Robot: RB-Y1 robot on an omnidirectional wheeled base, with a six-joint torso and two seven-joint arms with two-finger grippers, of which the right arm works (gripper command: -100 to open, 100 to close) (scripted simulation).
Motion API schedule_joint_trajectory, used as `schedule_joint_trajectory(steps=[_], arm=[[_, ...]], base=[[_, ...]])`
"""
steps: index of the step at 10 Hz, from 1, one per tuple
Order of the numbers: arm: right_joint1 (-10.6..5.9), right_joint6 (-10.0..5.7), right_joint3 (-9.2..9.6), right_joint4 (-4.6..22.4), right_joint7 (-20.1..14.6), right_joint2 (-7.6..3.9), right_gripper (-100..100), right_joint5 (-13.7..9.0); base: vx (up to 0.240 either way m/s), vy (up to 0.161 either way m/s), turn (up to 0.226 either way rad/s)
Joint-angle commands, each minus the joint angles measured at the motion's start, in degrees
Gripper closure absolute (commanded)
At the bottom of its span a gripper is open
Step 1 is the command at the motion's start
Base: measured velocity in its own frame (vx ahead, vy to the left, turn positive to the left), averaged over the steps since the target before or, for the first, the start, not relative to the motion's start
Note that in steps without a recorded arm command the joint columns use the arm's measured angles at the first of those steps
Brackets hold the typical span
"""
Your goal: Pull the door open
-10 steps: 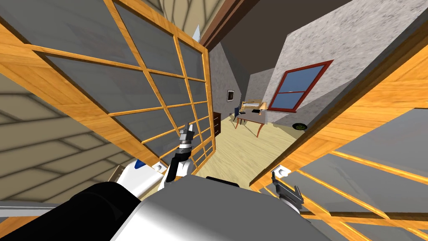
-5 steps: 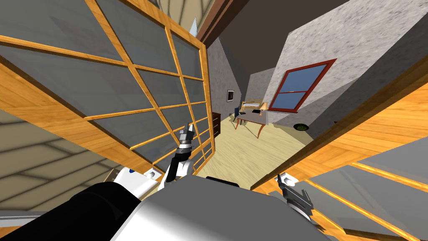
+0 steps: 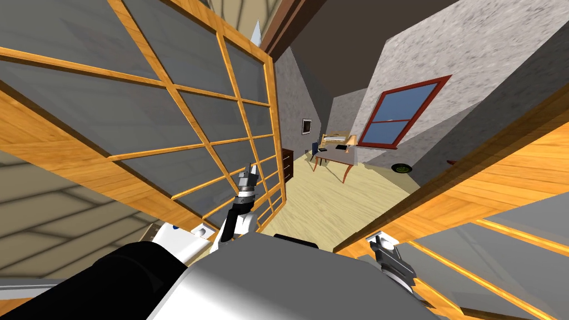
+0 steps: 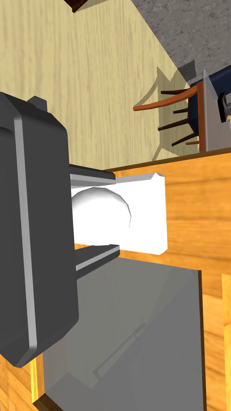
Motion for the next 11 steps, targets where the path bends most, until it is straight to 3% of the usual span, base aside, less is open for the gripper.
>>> schedule_joint_trajectory(steps=[1,3,11], arm=[[0.05,-0.1,-0.04,-0.02,-0.05,0.0,100,-0.03],[0.27,-0.18,1.07,-0.51,-0.45,-0.36,100,0.74],[1.5,-1.22,6.22,-3.02,-2.67,-2.29,100,4.35]], base=[[0.0,0.0,0.0],[-0.057,0.005,0.025],[-0.201,0.016,0.051]])
